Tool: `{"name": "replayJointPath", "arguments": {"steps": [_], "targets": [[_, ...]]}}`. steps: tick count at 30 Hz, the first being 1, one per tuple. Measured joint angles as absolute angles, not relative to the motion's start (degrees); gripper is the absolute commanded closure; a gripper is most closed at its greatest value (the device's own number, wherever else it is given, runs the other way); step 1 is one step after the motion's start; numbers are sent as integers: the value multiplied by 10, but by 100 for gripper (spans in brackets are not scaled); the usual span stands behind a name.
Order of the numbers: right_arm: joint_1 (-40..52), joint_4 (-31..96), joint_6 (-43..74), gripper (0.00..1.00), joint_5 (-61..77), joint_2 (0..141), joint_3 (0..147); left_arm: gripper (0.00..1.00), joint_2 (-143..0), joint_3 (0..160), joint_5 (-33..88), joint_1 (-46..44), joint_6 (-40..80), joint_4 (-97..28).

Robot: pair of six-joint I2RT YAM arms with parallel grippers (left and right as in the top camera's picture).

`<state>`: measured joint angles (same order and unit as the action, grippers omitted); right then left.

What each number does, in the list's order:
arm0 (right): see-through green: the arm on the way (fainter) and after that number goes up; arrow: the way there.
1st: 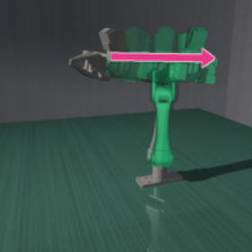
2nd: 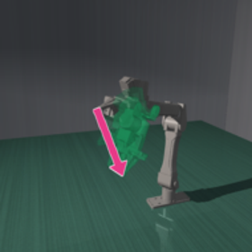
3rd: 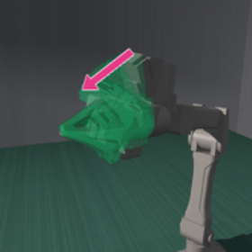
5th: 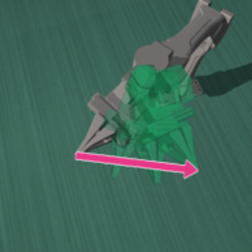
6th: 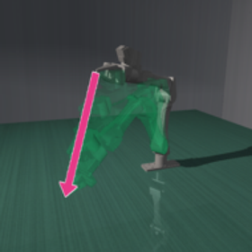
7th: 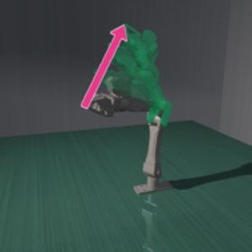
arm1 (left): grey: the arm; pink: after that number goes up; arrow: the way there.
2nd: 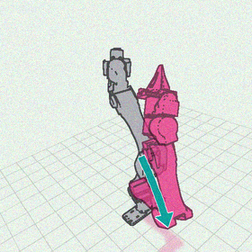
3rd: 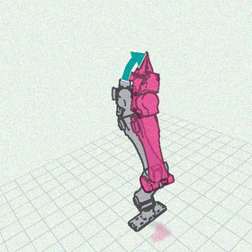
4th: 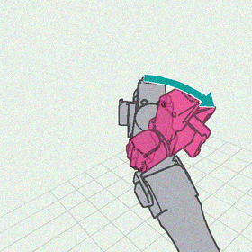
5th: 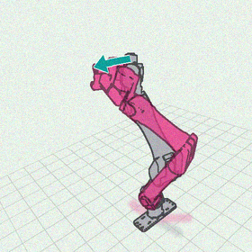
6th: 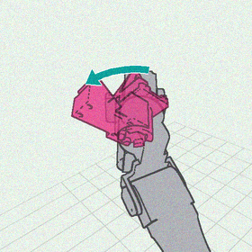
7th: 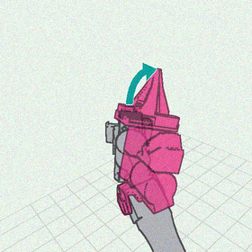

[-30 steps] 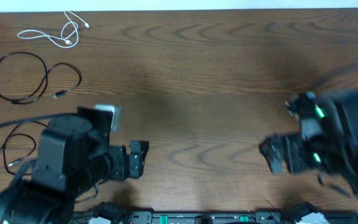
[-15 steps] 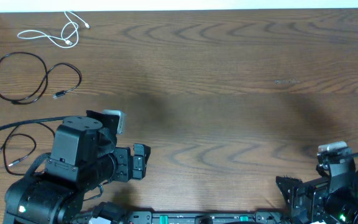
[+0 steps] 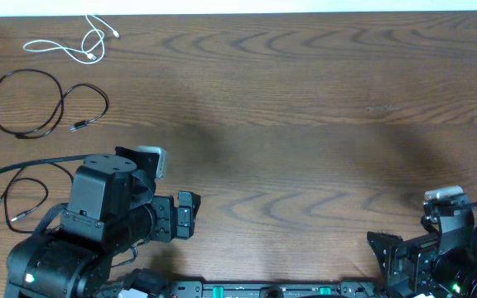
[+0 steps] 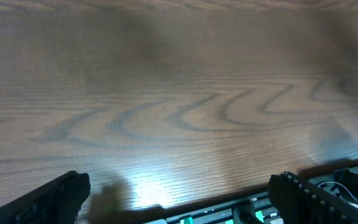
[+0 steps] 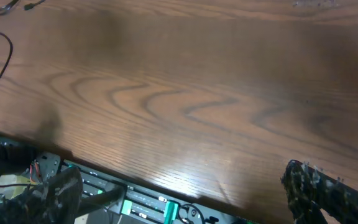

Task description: Untangle cables

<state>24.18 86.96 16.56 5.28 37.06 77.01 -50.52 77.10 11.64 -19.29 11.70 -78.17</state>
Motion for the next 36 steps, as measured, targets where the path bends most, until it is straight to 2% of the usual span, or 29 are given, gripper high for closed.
{"name": "replayJointPath", "arguments": {"steps": [17,22,29,36], "targets": [[240,852,148,1,32,370,742,2,-505,771,116,-193,117,-782],[204,775,88,1,27,358,667,2,-505,771,116,-193,117,-782],[147,600,0,1,24,315,519,2,-505,771,116,-193,117,-782],[121,466,-25,1,21,245,374,2,-505,771,116,-193,117,-782]]}}
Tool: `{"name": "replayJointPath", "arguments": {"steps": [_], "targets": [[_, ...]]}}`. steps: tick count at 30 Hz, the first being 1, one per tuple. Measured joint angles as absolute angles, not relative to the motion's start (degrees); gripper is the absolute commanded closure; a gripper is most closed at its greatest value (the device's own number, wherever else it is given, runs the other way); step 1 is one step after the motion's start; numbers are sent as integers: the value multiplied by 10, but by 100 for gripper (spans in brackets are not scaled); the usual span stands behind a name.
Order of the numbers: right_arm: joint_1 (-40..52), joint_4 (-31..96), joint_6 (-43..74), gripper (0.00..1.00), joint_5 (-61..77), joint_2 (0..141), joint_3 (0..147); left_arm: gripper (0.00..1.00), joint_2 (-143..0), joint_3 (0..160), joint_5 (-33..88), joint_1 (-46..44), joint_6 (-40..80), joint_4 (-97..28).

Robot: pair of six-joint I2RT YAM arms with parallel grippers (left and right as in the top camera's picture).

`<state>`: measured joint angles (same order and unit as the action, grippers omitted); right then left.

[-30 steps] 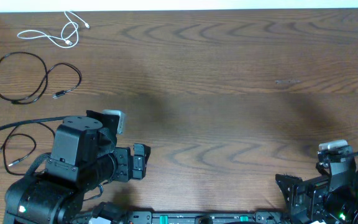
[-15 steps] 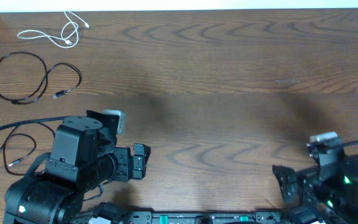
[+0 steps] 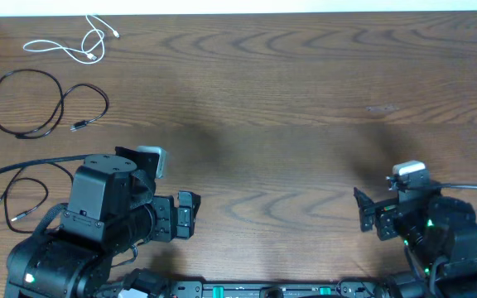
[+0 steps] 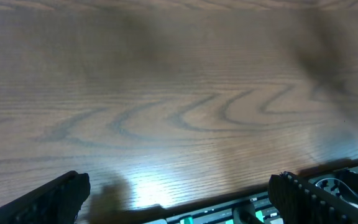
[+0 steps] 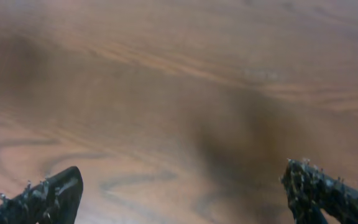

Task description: Untangle cables

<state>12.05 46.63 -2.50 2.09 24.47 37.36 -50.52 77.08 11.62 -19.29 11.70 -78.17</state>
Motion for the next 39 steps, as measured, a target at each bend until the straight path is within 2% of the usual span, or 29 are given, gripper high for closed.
{"name": "replayJointPath", "arguments": {"steps": [5,17,30,39], "targets": [[85,418,-31,1,22,193,306,2,-505,771,116,-193,117,-782],[-91,302,-34,1,134,64,194,2,-505,771,116,-193,117,-782],[-103,187,-34,1,192,16,107,2,-505,771,116,-193,117,-782],[-103,37,-36,1,216,14,12,2,-505,771,116,-193,117,-781]]}}
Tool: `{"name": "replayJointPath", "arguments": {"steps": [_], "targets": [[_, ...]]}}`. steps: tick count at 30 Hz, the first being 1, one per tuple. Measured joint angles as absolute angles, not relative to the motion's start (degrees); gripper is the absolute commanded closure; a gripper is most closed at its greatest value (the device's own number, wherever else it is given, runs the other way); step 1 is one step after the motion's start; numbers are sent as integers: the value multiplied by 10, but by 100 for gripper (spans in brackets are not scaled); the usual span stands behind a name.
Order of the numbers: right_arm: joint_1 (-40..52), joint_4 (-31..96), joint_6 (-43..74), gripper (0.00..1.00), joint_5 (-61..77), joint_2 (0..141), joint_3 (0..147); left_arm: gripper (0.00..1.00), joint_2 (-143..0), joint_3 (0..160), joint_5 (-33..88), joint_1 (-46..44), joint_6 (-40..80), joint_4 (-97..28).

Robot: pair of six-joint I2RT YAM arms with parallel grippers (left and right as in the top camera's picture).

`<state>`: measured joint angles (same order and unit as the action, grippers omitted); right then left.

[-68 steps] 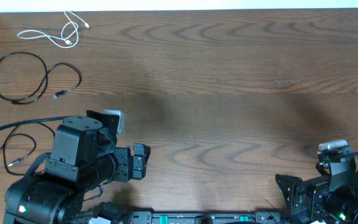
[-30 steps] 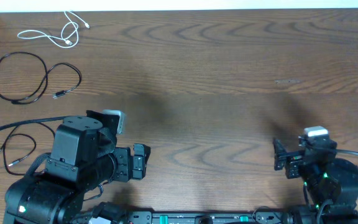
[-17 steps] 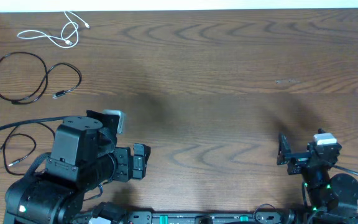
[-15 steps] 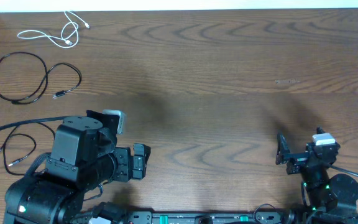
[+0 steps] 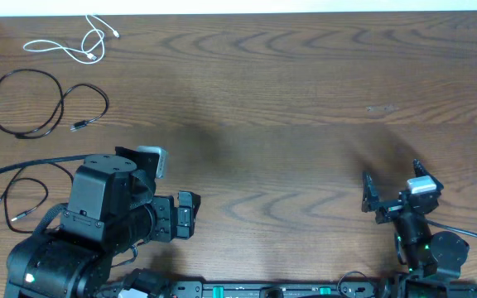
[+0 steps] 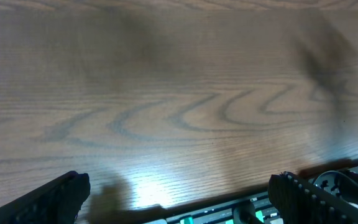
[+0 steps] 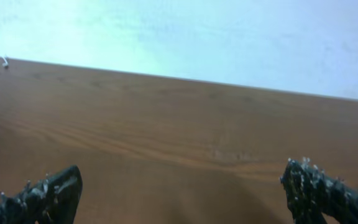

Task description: Untangle cables

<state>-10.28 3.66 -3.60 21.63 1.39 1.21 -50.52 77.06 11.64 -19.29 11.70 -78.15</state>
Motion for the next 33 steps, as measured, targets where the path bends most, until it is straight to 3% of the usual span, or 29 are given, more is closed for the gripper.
{"name": "replayJointPath", "arguments": {"steps": [13,21,33], "targets": [[-67,-46,-36,1,190,7,4,2,-505,771,116,-193,117,-781],[-28,30,-36,1,124,7,4,2,-505,771,116,-193,117,-782],[-42,38,-27,1,65,7,4,2,-505,771,116,-193,117,-781]]}}
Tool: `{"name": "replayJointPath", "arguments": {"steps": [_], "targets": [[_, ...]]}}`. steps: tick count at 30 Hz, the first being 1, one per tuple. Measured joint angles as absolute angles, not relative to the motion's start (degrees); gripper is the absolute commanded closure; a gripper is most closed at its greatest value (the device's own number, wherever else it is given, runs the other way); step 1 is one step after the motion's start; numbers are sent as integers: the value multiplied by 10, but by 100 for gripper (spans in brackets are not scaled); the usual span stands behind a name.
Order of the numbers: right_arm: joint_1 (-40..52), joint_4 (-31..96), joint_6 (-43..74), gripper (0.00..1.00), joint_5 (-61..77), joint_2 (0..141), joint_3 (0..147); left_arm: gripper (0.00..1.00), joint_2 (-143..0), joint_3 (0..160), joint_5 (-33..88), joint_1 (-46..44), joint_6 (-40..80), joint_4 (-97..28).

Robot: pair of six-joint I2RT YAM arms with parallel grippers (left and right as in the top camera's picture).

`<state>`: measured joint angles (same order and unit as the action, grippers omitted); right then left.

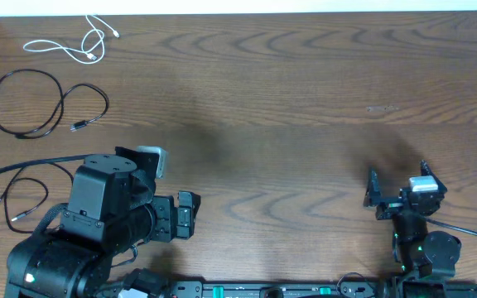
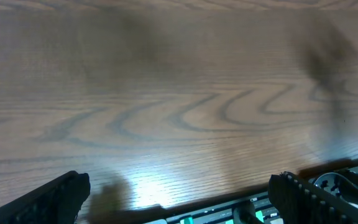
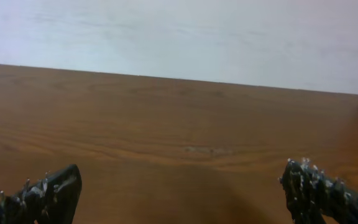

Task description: Untangle cables

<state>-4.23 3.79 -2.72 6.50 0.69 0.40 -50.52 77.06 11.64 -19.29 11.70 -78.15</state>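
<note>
Three cables lie apart at the table's far left: a thin white cable [image 1: 66, 46], a black looped cable [image 1: 33, 103], and another black cable [image 1: 13, 195] by the left edge, partly hidden by the left arm. My left gripper [image 1: 186, 215] is open low near the front edge, with nothing between its fingers [image 2: 59, 194]; it faces right over bare wood, gripper [image 2: 179, 199]. My right gripper [image 1: 397, 180] is open at the front right, facing the far wall, gripper [image 3: 182, 190] empty. No cable shows in either wrist view.
The brown wooden table [image 1: 288, 99] stretches between the arms and the far edge, where a white wall [image 3: 179, 31] begins. A black rail with green lights [image 1: 263, 290] runs along the front edge. The left arm's bulky body [image 1: 98, 223] fills the front left corner.
My right gripper has shifted slightly to the right and its view has swung right along the far edge. The left arm and all three cables are where they were.
My right arm was folded in the front right corner, its camera looking left across the table. Then it stood further in over the table, open. Then it faced the far wall, and it does now. The left arm and cables stayed still throughout.
</note>
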Motion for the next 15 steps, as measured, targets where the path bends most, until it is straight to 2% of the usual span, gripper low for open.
{"name": "replayJointPath", "arguments": {"steps": [15], "targets": [[-55,40,11,1,40,7,4,2,-505,771,116,-193,117,-782]]}}
